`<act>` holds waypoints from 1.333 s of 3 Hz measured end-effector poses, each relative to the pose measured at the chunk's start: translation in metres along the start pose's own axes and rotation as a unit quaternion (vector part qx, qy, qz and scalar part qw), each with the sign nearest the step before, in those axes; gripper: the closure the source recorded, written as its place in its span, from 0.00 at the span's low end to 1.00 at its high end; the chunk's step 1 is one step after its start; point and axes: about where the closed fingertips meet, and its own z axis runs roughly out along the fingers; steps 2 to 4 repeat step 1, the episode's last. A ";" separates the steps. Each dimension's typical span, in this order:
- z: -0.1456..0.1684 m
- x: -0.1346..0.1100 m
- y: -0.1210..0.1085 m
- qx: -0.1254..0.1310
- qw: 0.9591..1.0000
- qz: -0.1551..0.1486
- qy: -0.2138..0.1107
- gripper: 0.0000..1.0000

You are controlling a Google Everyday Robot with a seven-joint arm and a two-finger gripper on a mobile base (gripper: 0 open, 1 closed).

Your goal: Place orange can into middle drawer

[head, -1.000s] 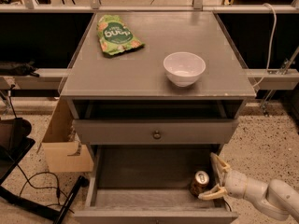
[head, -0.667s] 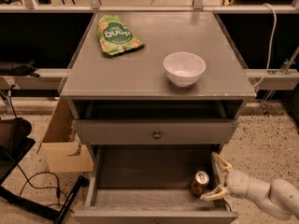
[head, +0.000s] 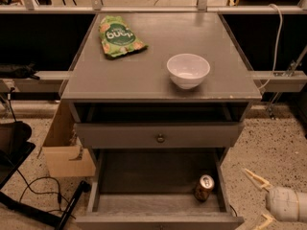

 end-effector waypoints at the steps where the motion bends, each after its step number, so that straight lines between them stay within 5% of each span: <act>1: -0.025 -0.031 0.050 -0.048 0.994 -0.064 0.069 0.00; 4: -0.025 -0.031 0.050 -0.048 0.994 -0.064 0.069 0.00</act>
Offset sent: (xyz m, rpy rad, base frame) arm 0.0000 0.0000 0.0000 0.0000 0.0000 0.0000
